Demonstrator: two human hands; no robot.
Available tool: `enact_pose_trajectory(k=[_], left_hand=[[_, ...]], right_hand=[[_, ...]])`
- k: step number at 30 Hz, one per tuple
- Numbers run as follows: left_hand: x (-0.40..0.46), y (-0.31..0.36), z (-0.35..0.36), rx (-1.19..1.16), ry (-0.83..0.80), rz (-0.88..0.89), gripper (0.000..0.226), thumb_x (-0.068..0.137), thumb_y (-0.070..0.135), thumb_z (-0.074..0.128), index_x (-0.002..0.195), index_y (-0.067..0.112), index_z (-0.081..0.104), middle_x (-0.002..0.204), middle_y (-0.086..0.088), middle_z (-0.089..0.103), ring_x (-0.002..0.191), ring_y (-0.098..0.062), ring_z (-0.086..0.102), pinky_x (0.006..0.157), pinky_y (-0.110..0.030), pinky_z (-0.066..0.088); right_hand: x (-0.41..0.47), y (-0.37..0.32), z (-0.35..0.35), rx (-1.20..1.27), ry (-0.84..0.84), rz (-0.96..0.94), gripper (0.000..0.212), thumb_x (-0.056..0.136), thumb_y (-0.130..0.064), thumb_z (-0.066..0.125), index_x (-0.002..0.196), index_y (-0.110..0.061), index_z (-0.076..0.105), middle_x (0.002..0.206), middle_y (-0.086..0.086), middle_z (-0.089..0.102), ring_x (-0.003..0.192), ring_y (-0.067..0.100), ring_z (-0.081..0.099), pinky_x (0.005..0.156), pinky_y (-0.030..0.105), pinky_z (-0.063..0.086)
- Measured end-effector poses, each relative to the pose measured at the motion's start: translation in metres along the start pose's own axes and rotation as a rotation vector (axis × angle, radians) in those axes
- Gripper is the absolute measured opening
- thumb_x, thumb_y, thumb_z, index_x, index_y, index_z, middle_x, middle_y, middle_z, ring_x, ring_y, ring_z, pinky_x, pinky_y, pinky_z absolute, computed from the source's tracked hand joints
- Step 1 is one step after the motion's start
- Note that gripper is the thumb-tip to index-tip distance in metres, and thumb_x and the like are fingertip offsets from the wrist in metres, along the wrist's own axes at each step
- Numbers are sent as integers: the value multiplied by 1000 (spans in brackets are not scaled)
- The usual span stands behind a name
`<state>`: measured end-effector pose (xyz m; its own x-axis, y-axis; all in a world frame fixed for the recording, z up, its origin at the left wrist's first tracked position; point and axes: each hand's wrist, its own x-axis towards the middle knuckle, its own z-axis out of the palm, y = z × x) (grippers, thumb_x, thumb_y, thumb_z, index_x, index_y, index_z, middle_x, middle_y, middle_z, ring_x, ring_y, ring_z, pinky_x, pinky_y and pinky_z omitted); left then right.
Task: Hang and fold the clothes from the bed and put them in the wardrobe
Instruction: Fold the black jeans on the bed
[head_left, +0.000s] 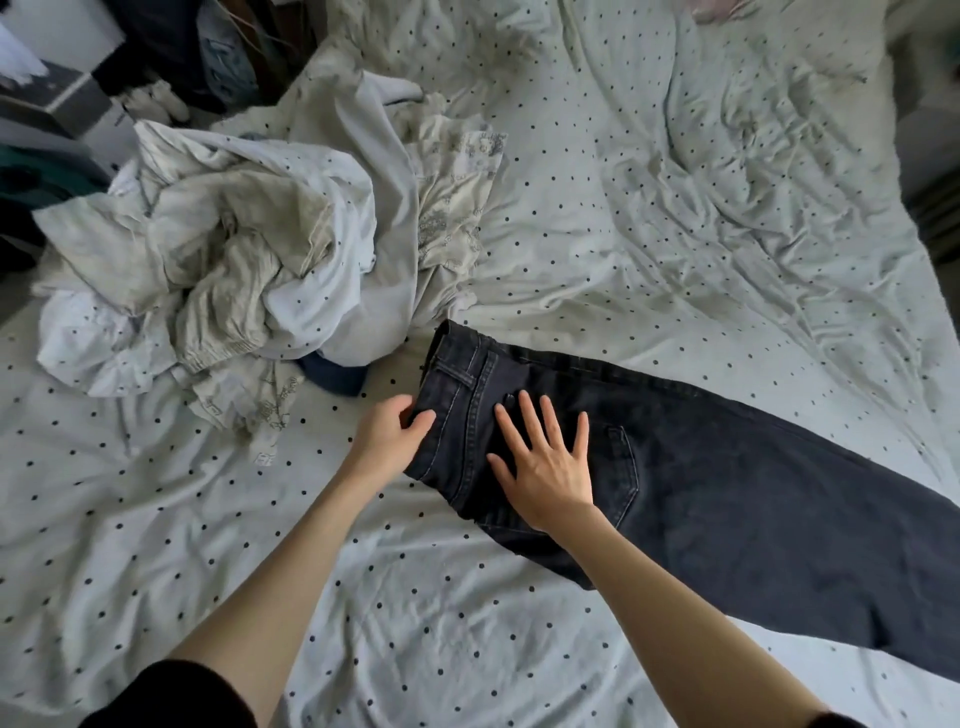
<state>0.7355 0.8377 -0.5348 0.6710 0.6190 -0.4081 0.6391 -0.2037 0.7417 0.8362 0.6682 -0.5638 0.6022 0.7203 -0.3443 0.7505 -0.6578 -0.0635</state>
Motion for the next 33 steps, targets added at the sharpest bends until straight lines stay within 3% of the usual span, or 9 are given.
enact_pose_trajectory(k=[6, 11, 13, 16, 19, 22, 27, 30, 33], left_hand=[[-40, 63, 4, 268, 272, 233, 17, 93, 20, 54, 96, 3, 59, 78, 0, 53, 71, -21, 50, 60, -26, 30], [-94, 139, 44, 432, 288, 557, 10, 89, 16, 58, 86, 7, 59, 78, -5, 58, 67, -25, 56, 54, -28, 32], [-114, 165, 77, 468, 265, 700, 12, 80, 12, 68, 75, 8, 57, 70, -4, 56, 60, -24, 56, 46, -27, 33], [-132, 184, 132, 527, 192, 799, 16, 74, 14, 74, 70, 11, 59, 68, -2, 58, 62, -23, 58, 41, -26, 39], [-142, 186, 189, 631, 88, 744, 9, 79, 16, 70, 78, 13, 63, 75, 0, 61, 70, -20, 61, 45, -26, 40], [-138, 177, 234, 739, -58, 660, 16, 93, 17, 46, 103, 13, 57, 102, -1, 60, 96, -20, 55, 67, -30, 44], [-127, 150, 238, 454, -256, 636, 32, 95, 7, 40, 120, 10, 60, 122, 0, 57, 108, -20, 57, 89, -34, 46], [-126, 127, 209, 253, -51, 751, 39, 84, -14, 46, 115, 2, 64, 118, -8, 59, 109, -21, 59, 95, -27, 45], [-113, 108, 180, 242, 200, 683, 44, 86, -14, 47, 126, 0, 54, 127, -14, 52, 120, -23, 50, 104, -25, 37]], right_hand=[[-34, 31, -37, 494, 103, 106, 54, 100, -40, 36, 150, -27, 20, 159, -3, 6, 146, 15, 4, 118, 46, 1], [-96, 94, -70, 1351, 282, 436, 30, 99, -27, 47, 127, -22, 56, 137, -4, 52, 120, 6, 53, 97, 19, 40], [-114, 123, -77, 1665, 312, 545, 25, 99, -31, 44, 117, -22, 59, 123, -2, 62, 103, 11, 64, 87, 26, 51], [-130, 158, -78, 1870, 326, 634, 36, 101, -39, 34, 119, -16, 55, 120, 4, 62, 101, 24, 64, 80, 37, 52], [-150, 187, -70, 1920, 298, 667, 36, 100, -43, 33, 118, -20, 55, 115, 1, 65, 101, 24, 65, 75, 35, 54], [-161, 212, -56, 1896, 259, 670, 39, 101, -42, 34, 125, -19, 54, 116, 0, 65, 101, 21, 65, 84, 39, 54], [-161, 209, -41, 1577, 345, 660, 34, 100, -27, 41, 117, -5, 60, 121, 10, 63, 107, 22, 61, 92, 36, 50], [-162, 183, -32, 1253, 505, 511, 29, 99, -16, 43, 121, -14, 62, 128, -4, 59, 116, 6, 52, 102, 24, 41], [-157, 146, -14, 856, 466, 211, 37, 97, -23, 49, 132, -15, 54, 144, 4, 44, 136, 22, 35, 113, 31, 25]])
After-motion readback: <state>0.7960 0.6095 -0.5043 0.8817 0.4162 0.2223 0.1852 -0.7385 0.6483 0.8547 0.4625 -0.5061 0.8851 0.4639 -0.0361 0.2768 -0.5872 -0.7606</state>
